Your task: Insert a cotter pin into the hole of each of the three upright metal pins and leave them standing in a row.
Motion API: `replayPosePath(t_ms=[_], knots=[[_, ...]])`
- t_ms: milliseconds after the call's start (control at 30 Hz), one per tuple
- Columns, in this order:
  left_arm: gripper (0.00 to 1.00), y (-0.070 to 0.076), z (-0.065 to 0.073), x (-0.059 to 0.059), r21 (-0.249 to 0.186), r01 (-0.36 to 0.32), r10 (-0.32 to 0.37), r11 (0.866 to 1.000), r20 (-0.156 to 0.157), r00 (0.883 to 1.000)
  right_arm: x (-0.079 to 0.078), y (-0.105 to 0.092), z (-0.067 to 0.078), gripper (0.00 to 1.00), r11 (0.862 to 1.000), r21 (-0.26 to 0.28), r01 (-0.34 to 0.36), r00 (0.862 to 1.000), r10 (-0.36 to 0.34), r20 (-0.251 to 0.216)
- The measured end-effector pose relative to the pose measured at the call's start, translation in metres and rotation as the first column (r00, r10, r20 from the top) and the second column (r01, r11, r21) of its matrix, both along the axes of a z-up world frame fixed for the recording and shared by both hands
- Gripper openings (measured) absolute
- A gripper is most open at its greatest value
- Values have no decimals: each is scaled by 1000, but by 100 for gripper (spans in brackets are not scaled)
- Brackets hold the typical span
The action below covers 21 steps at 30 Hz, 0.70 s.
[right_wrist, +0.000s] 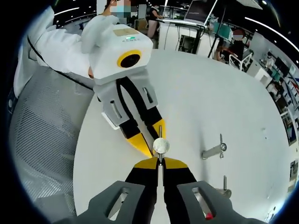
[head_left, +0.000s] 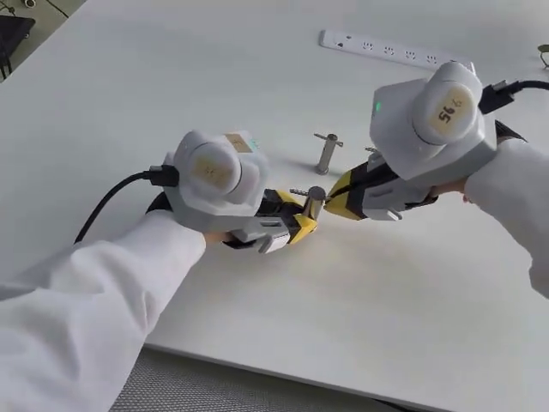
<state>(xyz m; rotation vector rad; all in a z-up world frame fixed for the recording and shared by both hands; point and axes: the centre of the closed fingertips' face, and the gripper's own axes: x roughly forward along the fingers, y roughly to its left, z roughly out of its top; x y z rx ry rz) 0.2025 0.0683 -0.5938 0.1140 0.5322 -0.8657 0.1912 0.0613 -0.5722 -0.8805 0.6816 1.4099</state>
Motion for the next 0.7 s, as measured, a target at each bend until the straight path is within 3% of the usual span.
replayPosePath(t_ms=[367, 633, 700], knots=[[11, -1, 2, -2, 11, 6, -6, 1000, 12, 1000, 3, 4, 1, 0, 996, -44, -74, 997, 75, 33], [11, -1, 2, -3, 2, -7, 7, 1000, 0, 1000, 6, 2, 0, 0, 999, -14, -39, 999, 39, 8], [11, 1, -1, -4, 21, -3, 3, 1000, -7, 1000, 7, -1, -2, 4, 999, -19, -27, 1000, 27, 12]])
